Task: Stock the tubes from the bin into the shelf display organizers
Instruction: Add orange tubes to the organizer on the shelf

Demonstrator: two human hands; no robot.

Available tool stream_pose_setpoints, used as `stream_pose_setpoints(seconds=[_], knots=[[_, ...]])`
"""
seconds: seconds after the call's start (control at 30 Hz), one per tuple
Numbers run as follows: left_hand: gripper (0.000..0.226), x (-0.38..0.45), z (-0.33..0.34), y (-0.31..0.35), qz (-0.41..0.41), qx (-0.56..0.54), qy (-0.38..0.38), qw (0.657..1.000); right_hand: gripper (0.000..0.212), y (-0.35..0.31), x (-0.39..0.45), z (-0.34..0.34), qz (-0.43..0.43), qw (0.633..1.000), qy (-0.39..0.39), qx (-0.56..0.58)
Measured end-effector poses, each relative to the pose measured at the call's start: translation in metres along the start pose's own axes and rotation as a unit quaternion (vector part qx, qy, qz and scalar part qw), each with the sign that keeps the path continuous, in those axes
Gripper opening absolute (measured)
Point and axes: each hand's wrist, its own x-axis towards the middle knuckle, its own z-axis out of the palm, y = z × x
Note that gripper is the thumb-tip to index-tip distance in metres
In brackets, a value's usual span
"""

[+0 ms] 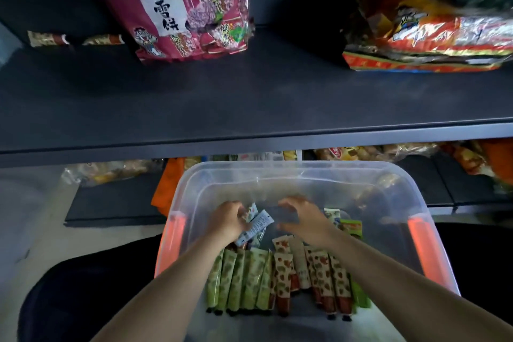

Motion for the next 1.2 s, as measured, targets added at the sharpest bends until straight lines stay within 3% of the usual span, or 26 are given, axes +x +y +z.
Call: stream_pose_setpoints(seconds=[0.17,0.27,0.43,0.6,0.77,0.97,1.1,1.2], knots=[[0.014,0.008,0.010,-0.013,-0.004,-0.052,0.011,0.999,0.039,0.003,0.019,0.018,0.029,0.998,-0.055,0.000],[0.012,0.012,0.012,-0.014,-0.012,-0.029,0.009,0.999,0.039,0.003,0.029,0.029,0.028,0.997,-0.070,0.016],[0.017,0.018,0.009,-0.015,-0.039,-0.056,-0.023,0.997,0.038,0.005,0.040,0.048,0.030,0.994,-0.047,0.090],[0.025,0.020,0.008,-0.015,-0.059,-0.129,-0.038,0.989,0.035,0.011,0.043,0.062,0.036,0.995,-0.008,0.089],[0.029,0.019,0.008,-0.015,-0.080,-0.188,-0.047,0.978,0.013,0.019,0.042,0.056,0.032,0.996,-0.004,0.085],[0.026,0.013,0.001,-0.012,-0.097,-0.229,-0.057,0.967,0.046,0.023,0.031,0.032,0.006,0.996,-0.058,0.075],[0.030,0.003,-0.007,-0.008,-0.073,-0.232,-0.035,0.969,0.042,0.022,0.021,0.018,-0.005,0.993,-0.009,0.120],[0.020,-0.007,-0.016,-0.002,-0.025,-0.212,-0.029,0.977,0.038,0.019,0.014,0.004,0.010,0.991,0.034,0.132]])
